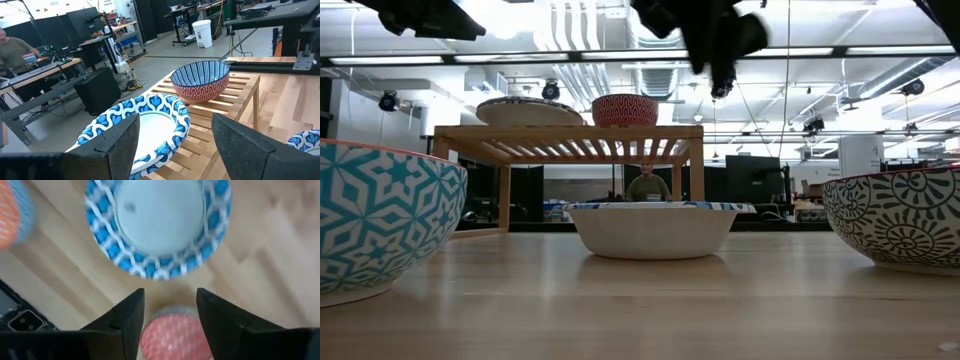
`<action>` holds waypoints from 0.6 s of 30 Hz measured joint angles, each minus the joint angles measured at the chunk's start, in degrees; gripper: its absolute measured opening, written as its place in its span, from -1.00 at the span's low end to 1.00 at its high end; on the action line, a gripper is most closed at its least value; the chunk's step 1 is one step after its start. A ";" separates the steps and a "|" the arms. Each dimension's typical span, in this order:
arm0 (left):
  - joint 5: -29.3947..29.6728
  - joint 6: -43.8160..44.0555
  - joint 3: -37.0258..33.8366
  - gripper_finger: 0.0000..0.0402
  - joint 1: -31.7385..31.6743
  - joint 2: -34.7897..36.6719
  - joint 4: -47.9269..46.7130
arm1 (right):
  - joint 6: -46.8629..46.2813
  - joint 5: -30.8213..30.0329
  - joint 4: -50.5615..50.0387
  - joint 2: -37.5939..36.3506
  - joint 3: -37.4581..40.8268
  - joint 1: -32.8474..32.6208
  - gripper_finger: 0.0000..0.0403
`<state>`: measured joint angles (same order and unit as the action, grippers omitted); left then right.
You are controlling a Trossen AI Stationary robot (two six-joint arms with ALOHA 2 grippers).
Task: Place and stack bowls onto a shelf
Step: Stack the red pattern bowl on top of the blue pattern bowl on the shelf
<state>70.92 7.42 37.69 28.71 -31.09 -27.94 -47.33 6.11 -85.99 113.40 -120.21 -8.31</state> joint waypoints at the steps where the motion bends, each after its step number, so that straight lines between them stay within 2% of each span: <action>1: 0.00 0.00 -0.01 0.15 0.00 -0.01 0.00 | -2.35 0.37 -0.11 0.00 0.76 -1.02 -0.12; 9: 0.01 0.01 0.00 0.15 0.00 -0.07 0.02 | -22.28 5.54 -0.08 0.00 8.75 -8.19 -0.11; 18: 0.02 0.86 -0.02 0.15 0.00 -0.13 1.16 | -32.18 6.89 11.03 0.00 17.62 -14.70 -0.10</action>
<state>70.94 8.28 37.67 28.71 -31.22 -26.79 -79.51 12.99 -74.95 113.40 -102.58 -23.01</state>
